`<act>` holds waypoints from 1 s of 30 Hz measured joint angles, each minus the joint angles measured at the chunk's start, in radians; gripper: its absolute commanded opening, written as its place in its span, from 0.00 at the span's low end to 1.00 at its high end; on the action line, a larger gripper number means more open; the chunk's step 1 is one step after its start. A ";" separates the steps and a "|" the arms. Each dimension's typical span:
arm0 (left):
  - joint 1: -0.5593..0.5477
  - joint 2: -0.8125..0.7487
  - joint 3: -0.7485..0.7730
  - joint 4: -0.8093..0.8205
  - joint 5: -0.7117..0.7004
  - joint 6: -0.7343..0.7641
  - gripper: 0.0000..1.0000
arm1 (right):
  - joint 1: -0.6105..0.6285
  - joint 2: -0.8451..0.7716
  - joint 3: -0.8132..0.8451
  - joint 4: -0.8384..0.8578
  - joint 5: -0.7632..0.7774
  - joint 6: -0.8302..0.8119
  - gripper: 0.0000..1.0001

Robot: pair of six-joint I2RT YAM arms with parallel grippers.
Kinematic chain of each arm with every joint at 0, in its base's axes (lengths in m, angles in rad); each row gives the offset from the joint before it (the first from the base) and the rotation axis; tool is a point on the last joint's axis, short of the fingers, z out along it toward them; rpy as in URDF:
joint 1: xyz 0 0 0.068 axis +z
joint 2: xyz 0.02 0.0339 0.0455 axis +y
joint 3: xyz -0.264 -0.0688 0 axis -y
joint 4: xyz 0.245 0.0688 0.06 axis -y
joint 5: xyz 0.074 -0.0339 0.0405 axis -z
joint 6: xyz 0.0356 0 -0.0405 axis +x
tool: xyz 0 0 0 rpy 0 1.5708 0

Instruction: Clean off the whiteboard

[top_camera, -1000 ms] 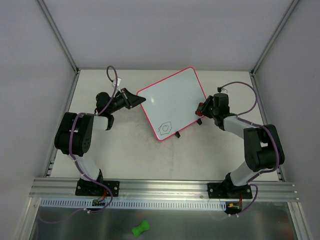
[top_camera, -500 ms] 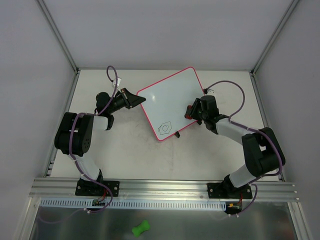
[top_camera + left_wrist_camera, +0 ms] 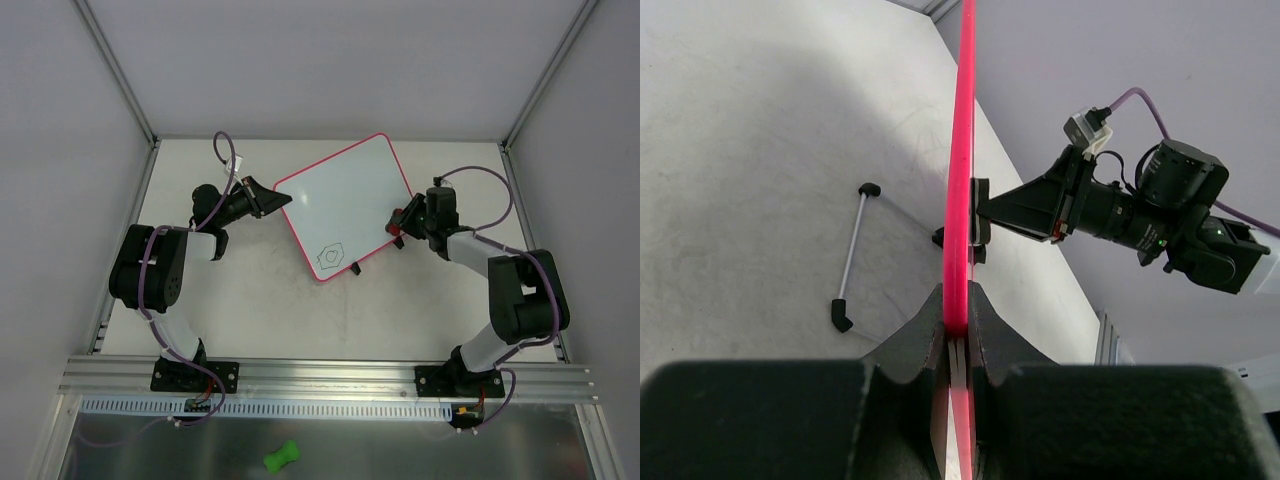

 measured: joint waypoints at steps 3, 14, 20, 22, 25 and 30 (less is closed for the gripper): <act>0.000 0.000 0.000 0.000 0.000 0.000 0.00 | -0.033 0.016 0.016 -0.003 0.000 0.009 0.00; 0.000 0.000 0.000 0.000 0.001 0.000 0.00 | -0.097 0.047 0.032 -0.005 0.116 0.037 0.00; 0.000 0.000 0.000 0.000 0.002 0.001 0.00 | -0.098 0.047 0.034 -0.018 0.185 0.032 0.00; 0.000 0.000 0.000 0.000 0.002 0.001 0.00 | -0.100 0.046 0.041 -0.035 0.200 0.021 0.00; 0.000 0.000 0.000 0.000 0.002 0.001 0.00 | -0.103 0.044 0.055 -0.052 0.199 0.002 0.00; 0.000 0.000 0.000 0.000 0.002 0.001 0.00 | -0.102 0.038 0.056 -0.051 0.156 -0.031 0.00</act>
